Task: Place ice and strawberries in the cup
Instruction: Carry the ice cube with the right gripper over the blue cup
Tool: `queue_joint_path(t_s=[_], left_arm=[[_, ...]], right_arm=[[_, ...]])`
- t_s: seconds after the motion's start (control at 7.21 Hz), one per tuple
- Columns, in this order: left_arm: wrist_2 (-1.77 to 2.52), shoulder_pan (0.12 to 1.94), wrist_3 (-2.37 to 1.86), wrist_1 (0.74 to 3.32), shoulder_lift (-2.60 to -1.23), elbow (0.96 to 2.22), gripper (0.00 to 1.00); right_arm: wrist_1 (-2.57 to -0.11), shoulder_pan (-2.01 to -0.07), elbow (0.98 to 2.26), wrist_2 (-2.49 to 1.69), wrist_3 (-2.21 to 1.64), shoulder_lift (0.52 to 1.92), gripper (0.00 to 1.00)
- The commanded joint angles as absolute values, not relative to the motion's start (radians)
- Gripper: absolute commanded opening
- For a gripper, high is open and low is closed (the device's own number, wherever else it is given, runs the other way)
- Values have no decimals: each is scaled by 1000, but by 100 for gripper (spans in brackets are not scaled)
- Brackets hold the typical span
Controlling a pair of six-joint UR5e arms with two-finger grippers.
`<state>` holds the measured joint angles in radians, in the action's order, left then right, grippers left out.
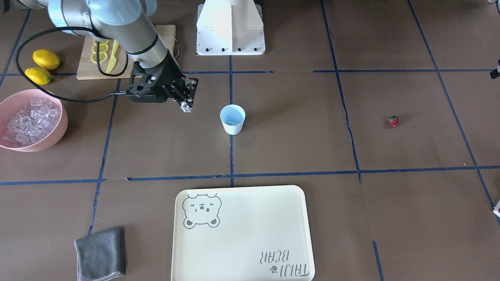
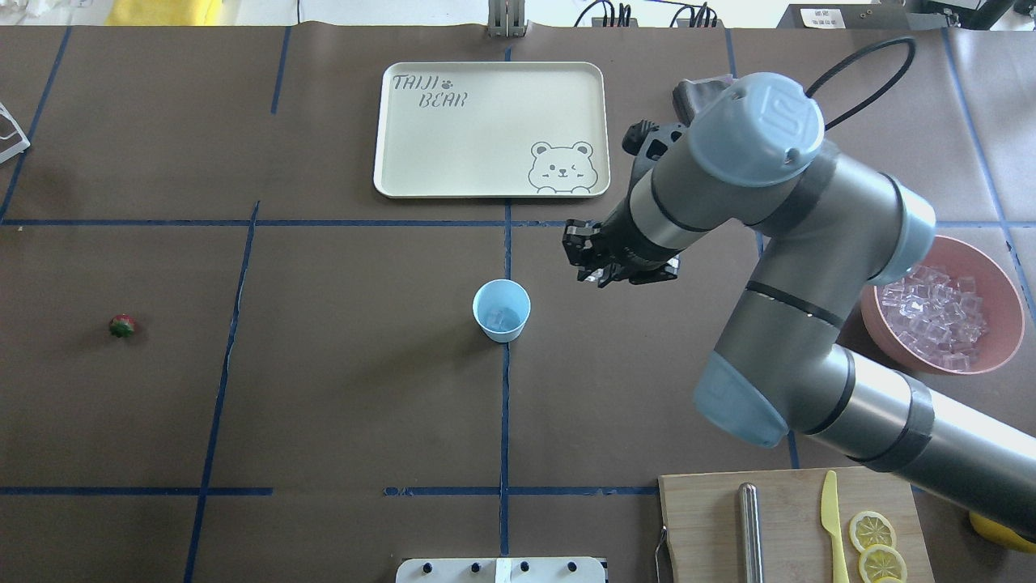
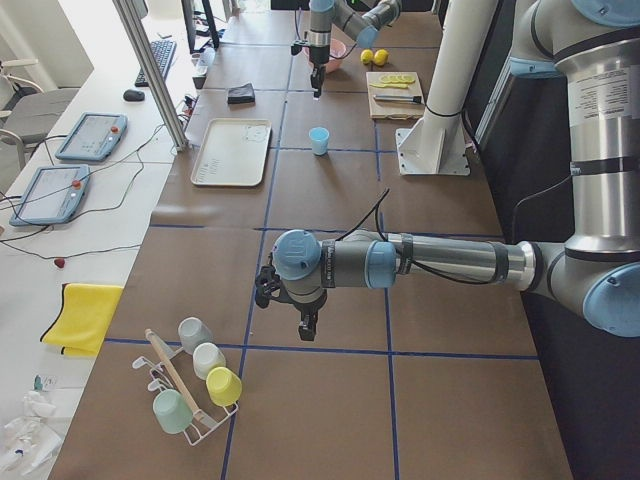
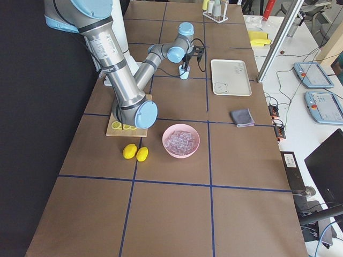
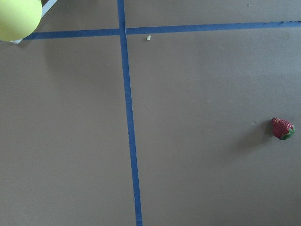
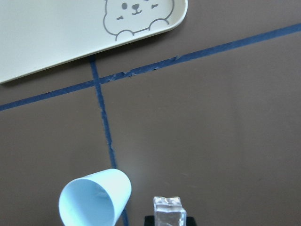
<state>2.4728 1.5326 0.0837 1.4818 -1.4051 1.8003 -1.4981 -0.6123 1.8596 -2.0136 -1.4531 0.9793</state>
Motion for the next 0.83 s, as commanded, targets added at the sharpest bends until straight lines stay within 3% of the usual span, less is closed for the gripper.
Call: queue_joint_path(t_s=[0.0,0.55,0.69], left_arm=[[2473,1532,84,1482,-1405,1801,100],[2473,1532,83,1482,-1405,1802,100],[2473,1534,83,1482,-1405,1802,100]], right_arm=[[-1482,-520,1788,-1892,-1491,892,0],[-1385,-483,1675,-1890,-1499,870,3],[-1387,-479,1674,-1890,-1499,868,19]])
